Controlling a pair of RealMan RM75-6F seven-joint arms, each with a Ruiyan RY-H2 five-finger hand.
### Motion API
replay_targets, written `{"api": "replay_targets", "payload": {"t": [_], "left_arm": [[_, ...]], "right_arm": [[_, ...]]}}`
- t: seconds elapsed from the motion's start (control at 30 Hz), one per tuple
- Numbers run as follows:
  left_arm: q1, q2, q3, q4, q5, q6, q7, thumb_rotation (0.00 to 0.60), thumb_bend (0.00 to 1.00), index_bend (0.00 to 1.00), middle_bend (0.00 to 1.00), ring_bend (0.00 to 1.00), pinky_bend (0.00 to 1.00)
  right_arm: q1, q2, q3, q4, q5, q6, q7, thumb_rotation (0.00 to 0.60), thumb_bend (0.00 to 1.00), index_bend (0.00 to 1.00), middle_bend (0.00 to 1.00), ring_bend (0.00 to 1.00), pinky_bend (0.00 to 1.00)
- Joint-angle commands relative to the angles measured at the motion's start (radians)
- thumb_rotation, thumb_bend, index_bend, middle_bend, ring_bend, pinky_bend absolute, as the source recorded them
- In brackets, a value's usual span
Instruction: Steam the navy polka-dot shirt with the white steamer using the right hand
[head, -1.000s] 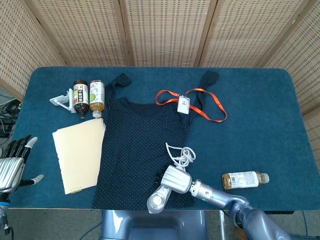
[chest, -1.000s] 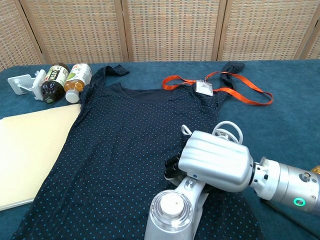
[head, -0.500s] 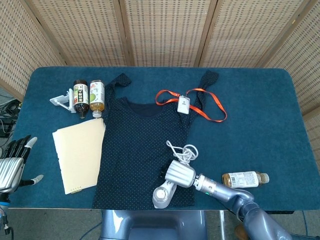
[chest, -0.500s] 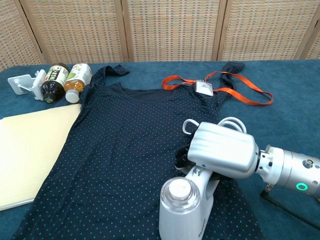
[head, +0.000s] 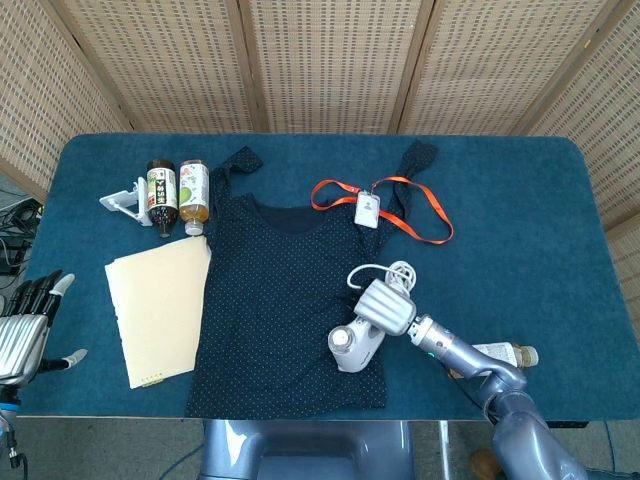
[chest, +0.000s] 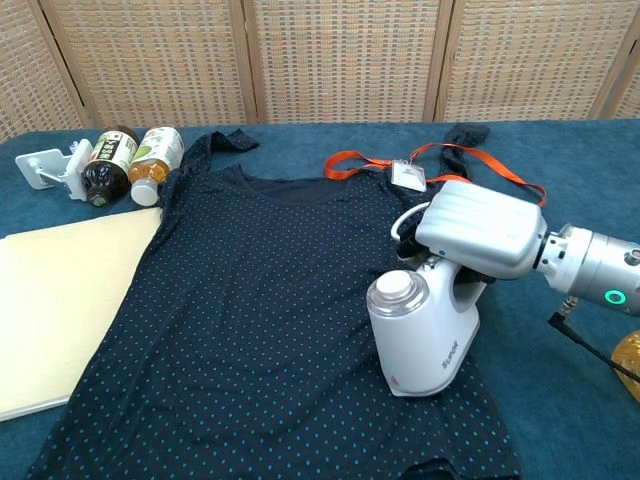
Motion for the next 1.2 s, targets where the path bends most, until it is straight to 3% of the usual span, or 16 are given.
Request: {"api": "replay_targets", "payload": {"t": [0.03,0.27,0.43,0.8,1.03,1.2], "left_arm": [[-0.003,0.001,-0.003,0.002,-0.007,-0.007,-0.004,0.600,0.00,0.00,0.00,0.00,0.00],[-0.009,0.008,-0.014,0.009,-0.028,-0.017,-0.025,0.600,0.00,0.00,0.00,0.00,0.00],[-0.008,0.015,-0.019,0.018,-0.044,-0.023,-0.048,0.600,0.00,0.00,0.00,0.00,0.00],[-0.006,0.021,-0.026,0.039,-0.080,-0.041,-0.085,0.600,0.00,0.00,0.00,0.00,0.00],[-0.010,0.019,-0.027,0.040,-0.068,-0.040,-0.089,0.600,0.00,0.00,0.00,0.00,0.00],[-0.009,0.021,-0.026,0.040,-0.068,-0.039,-0.092,0.600,0.00,0.00,0.00,0.00,0.00]], "right_arm": [[0.048,0.006,0.048,-0.009,0.040,0.013,0.005,0.600,1.00,0.86,0.70,0.80,1.00],[0.149,-0.012,0.141,-0.032,0.122,-0.070,-0.037,0.600,1.00,0.86,0.70,0.80,1.00],[0.189,-0.041,0.169,-0.033,0.152,-0.143,-0.078,0.600,1.00,0.86,0.70,0.80,1.00],[0.203,-0.117,0.178,-0.015,0.178,-0.255,-0.106,0.600,1.00,0.86,0.70,0.80,1.00],[0.180,-0.169,0.166,-0.035,0.174,-0.248,-0.075,0.600,1.00,0.86,0.70,0.80,1.00],[0.170,-0.193,0.123,-0.060,0.132,-0.203,-0.050,0.600,1.00,0.86,0.70,0.80,1.00]]}}
